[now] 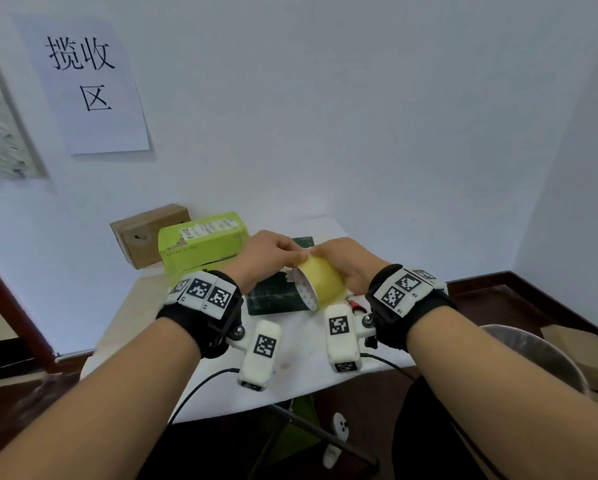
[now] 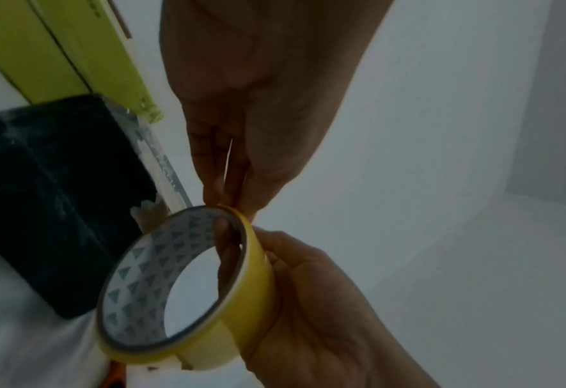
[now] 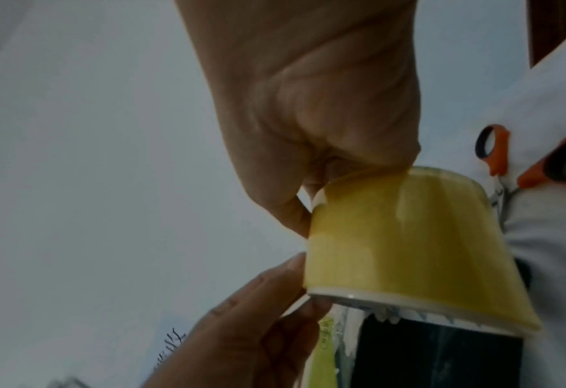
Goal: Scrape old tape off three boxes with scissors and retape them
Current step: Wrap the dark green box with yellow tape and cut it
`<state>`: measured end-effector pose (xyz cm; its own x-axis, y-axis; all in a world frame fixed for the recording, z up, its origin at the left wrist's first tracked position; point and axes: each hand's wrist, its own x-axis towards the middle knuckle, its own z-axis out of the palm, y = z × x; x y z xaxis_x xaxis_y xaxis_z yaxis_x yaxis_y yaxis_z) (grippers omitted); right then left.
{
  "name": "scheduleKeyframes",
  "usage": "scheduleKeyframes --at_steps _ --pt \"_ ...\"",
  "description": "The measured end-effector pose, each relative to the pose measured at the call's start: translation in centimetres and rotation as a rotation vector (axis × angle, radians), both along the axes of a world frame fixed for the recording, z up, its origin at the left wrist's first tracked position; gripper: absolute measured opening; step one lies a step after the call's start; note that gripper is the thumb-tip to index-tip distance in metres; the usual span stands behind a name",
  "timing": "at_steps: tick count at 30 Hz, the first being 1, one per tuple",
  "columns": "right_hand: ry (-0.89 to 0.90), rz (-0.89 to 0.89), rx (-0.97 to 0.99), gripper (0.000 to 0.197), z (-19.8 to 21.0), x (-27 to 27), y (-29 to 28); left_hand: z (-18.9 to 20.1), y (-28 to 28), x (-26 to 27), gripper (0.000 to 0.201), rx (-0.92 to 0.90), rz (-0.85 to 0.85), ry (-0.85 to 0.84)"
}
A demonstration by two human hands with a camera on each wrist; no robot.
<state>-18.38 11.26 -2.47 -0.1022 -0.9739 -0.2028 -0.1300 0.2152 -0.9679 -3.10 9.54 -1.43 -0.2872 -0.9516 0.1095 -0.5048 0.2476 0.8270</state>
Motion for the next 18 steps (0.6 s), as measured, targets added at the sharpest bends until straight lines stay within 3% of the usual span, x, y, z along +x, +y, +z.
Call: scheduleKeyframes --at_steps 2,6,11,15,18 --pt "0.151 -0.018 -0.019 0.026 -0.3 -0.2 0.0 -0.4 0.0 -0.4 0.009 0.011 0.0 0.003" --pt "0.266 0.002 -0.023 0.023 -0.9 -1.0 0.2 -0.6 0.2 -0.5 0.015 0.053 -0.029 -0.003" --pt "0.322 0.025 0.009 0.022 -1.2 -0.9 -0.1 -0.7 -0.3 -0.4 0.044 -0.17 0.019 -0.32" --pt "0.443 -0.004 -0.002 0.016 -1.5 -1.0 -0.4 -0.7 -1.9 1.0 0.046 -0.305 0.158 -0.374" --pt "0.423 -0.052 -0.009 0.021 -1.8 -1.8 -0.4 -1.5 -3.4 3.0 0.039 -0.276 0.017 -0.564"
